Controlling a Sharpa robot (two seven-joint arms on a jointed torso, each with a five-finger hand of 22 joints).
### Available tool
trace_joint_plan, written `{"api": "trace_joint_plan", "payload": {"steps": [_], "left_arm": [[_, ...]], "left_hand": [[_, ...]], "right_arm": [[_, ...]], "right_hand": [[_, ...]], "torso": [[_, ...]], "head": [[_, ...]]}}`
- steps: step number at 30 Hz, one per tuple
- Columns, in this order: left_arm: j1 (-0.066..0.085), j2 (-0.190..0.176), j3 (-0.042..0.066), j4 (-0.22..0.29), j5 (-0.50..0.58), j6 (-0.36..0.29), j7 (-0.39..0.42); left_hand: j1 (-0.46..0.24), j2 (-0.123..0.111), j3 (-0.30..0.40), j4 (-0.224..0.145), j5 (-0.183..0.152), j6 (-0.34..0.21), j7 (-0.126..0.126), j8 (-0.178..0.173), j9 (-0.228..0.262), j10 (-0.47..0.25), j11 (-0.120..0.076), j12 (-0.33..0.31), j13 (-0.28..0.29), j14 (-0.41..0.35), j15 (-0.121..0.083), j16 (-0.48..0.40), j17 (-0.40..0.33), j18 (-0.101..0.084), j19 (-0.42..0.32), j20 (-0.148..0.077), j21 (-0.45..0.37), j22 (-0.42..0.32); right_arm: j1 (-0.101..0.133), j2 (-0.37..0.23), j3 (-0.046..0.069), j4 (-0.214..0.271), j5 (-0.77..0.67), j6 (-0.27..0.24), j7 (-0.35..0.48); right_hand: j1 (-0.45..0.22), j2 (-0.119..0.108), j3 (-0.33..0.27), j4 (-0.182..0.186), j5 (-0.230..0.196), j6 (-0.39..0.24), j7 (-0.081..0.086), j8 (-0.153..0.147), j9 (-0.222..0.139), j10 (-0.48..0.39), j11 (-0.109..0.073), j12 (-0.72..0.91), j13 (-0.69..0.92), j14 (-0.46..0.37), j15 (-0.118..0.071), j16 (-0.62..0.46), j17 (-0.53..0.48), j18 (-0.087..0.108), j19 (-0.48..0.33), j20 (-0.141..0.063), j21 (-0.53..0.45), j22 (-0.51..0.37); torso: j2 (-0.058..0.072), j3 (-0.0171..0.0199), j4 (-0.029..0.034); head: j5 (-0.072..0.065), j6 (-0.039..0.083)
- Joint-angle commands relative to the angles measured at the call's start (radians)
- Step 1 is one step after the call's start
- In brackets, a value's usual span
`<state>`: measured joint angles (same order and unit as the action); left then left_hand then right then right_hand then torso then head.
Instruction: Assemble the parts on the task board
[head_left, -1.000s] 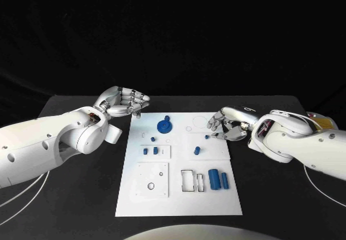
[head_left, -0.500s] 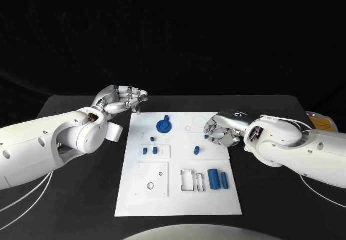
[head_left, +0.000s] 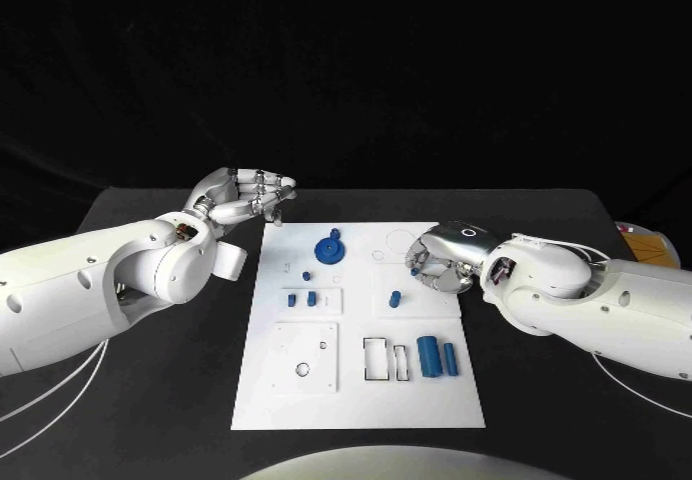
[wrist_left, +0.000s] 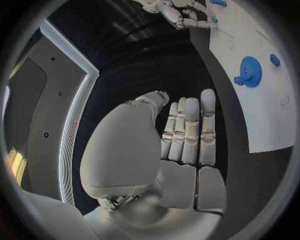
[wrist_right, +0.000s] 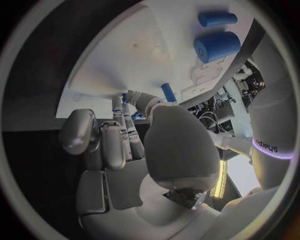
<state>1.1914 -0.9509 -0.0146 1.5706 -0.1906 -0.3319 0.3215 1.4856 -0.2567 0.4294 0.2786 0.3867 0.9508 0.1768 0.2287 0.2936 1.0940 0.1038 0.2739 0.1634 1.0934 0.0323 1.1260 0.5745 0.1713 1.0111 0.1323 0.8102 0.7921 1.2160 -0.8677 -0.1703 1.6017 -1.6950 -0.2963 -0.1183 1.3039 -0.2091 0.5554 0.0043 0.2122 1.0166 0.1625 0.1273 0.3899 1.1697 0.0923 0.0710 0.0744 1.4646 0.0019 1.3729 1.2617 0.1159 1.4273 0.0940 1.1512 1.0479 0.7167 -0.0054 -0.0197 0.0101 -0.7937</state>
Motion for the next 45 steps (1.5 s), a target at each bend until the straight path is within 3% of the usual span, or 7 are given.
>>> {"api": "trace_joint_plan", "payload": {"steps": [1, 10, 21, 27, 31, 45], "left_arm": [[0.001, 0.000, 0.001, 0.004, 0.011, 0.009, 0.008], [0.001, 0.000, 0.001, 0.003, 0.011, 0.015, -0.001], [0.001, 0.000, 0.001, 0.003, 0.011, 0.024, -0.011], [0.001, -0.001, 0.001, 0.003, 0.011, 0.027, -0.015], [0.001, -0.001, 0.001, 0.003, 0.011, 0.028, -0.017], [0.001, -0.001, 0.001, 0.005, 0.011, 0.036, -0.023]], "left_hand": [[-0.005, 0.000, 0.001, -0.002, 0.002, -0.007, -0.001, -0.003, -0.001, -0.001, 0.003, 0.005, 0.001, 0.000, 0.002, -0.004, -0.001, 0.013, 0.003, -0.004, -0.006, -0.001], [-0.008, -0.001, -0.001, -0.001, 0.000, -0.010, 0.000, -0.006, -0.001, -0.008, 0.005, 0.006, 0.002, 0.001, 0.003, -0.003, -0.002, 0.012, 0.005, -0.003, -0.009, -0.003], [-0.005, -0.001, -0.001, -0.004, 0.000, -0.013, 0.002, -0.009, -0.001, -0.019, 0.007, 0.006, 0.003, 0.001, 0.005, -0.002, -0.003, 0.012, 0.008, -0.002, -0.011, -0.005], [-0.004, -0.001, -0.002, -0.005, -0.001, -0.014, 0.003, -0.009, -0.001, -0.024, 0.009, 0.006, 0.003, 0.001, 0.005, -0.002, -0.004, 0.012, 0.008, -0.002, -0.012, -0.005], [-0.003, -0.001, -0.001, -0.006, -0.001, -0.014, 0.004, -0.010, 0.000, -0.028, 0.009, 0.006, 0.003, 0.000, 0.006, -0.002, -0.004, 0.012, 0.009, -0.001, -0.013, -0.006], [0.002, -0.001, -0.003, -0.011, -0.001, -0.019, 0.010, -0.013, 0.000, -0.051, 0.016, 0.007, 0.004, -0.008, 0.011, -0.002, -0.007, 0.011, 0.008, 0.002, -0.019, -0.009]], "right_arm": [[-0.005, 0.007, 0.000, -0.004, -0.044, 0.007, -0.021], [-0.015, 0.021, 0.000, -0.008, -0.051, 0.015, -0.027], [-0.021, 0.028, 0.000, -0.011, -0.114, 0.041, -0.076], [-0.024, 0.027, 0.000, -0.005, -0.152, 0.012, -0.103], [-0.024, 0.024, 0.000, 0.003, -0.164, -0.013, -0.110], [-0.021, 0.005, 0.001, 0.040, -0.172, -0.074, -0.117]], "right_hand": [[-0.001, 0.009, 0.008, 0.000, -0.006, 0.008, -0.001, 0.006, 0.002, 0.012, 0.001, 0.005, 0.002, 0.053, 0.003, 0.007, 0.003, -0.017, -0.002, 0.007, 0.008, 0.008], [0.005, 0.017, 0.022, -0.013, -0.013, 0.037, -0.014, 0.027, 0.017, 0.058, -0.014, 0.020, 0.013, 0.053, -0.007, 0.020, 0.010, -0.021, 0.001, 0.000, 0.050, 0.057], [0.031, 0.039, 0.037, -0.045, -0.062, 0.065, -0.028, 0.052, 0.034, 0.096, -0.030, 0.032, 0.035, 0.053, -0.021, 0.028, 0.009, -0.036, 0.018, -0.012, 0.124, 0.147], [0.060, 0.069, 0.067, -0.073, -0.086, 0.079, -0.030, 0.066, 0.044, 0.114, -0.035, 0.038, 0.050, 0.053, -0.026, 0.033, 0.011, -0.046, 0.032, -0.017, 0.169, 0.204], [0.064, 0.078, 0.084, -0.082, -0.087, 0.080, -0.030, 0.069, 0.047, 0.119, -0.035, 0.039, 0.057, 0.053, -0.026, 0.036, 0.012, -0.050, 0.037, -0.017, 0.185, 0.223], [0.061, 0.077, 0.092, -0.087, -0.088, 0.080, -0.030, 0.070, 0.049, 0.120, -0.035, 0.038, 0.061, 0.053, -0.025, 0.036, 0.009, -0.053, 0.040, -0.017, 0.196, 0.238]], "torso": [[0.000, 0.0003, -0.0011], [0.000, 0.0006, -0.0011], [-0.001, -0.0002, -0.0005], [-0.001, -0.0002, -0.0009], [-0.001, 0.0000, -0.0007], [-0.001, -0.0005, -0.0010]], "head": [[0.001, -0.001], [0.003, -0.007], [0.005, -0.009], [0.005, -0.009], [0.003, -0.009], [0.000, -0.006]]}}
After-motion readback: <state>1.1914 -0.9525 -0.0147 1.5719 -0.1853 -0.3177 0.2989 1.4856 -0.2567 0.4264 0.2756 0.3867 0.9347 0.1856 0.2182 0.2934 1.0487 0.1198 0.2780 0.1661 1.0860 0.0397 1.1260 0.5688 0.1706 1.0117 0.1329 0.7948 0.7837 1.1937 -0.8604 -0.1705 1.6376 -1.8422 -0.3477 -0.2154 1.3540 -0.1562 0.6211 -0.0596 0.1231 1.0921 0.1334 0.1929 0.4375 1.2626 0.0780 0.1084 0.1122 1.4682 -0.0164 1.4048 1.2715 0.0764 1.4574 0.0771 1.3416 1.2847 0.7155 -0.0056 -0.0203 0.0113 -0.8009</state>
